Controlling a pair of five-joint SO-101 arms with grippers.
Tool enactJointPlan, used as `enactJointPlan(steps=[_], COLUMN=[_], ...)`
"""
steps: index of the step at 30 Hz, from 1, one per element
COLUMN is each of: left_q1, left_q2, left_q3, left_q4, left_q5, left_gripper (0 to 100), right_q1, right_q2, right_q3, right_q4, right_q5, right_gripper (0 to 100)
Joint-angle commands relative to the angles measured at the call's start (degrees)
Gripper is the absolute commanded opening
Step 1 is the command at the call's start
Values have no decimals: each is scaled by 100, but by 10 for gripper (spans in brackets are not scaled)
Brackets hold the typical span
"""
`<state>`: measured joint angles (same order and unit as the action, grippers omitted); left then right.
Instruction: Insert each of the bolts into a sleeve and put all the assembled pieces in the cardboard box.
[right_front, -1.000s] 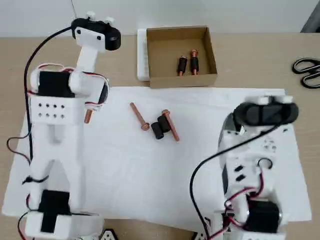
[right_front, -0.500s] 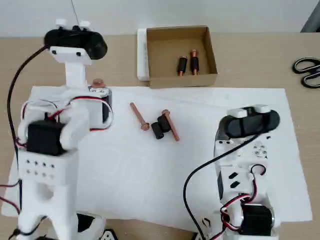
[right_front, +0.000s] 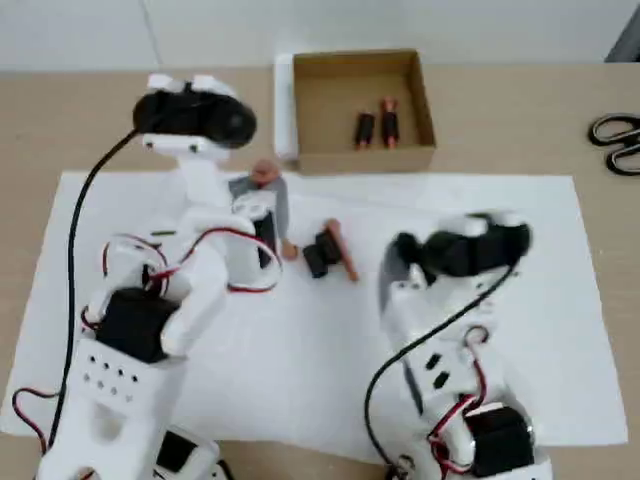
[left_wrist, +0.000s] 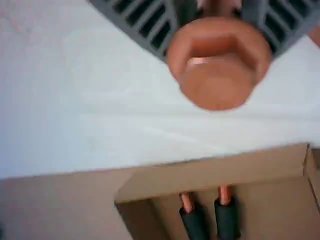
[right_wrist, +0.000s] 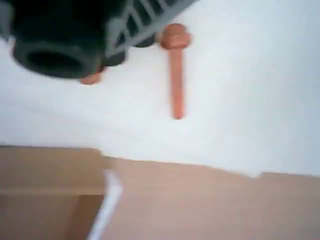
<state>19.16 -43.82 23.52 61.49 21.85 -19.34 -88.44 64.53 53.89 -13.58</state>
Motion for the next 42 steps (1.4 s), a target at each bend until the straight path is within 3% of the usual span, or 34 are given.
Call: enactJointPlan(steps=[1,15,20,29,42], left_q1=[62,413,413,413,413], left_q2=[-290,-299,-299,-308,-308], left_q3=[-31,-40,-48,-57,-48], left_q4=[-387,-325,-97,105,79], left_q5=[70,492,545,703,826], left_gripper=[6,6,6,6,6], right_q1=[-637,-1613,-1807,-1798,-1798], right_q2=[-13,-66,-66,-1235,-1543], right_q3=[-18,-18,26,1618,2101], right_q4=[-163,-145,-198,-1807,-1947], right_q5=[-44,-26,607,809,1064], right_gripper=[4,4,4,4,4])
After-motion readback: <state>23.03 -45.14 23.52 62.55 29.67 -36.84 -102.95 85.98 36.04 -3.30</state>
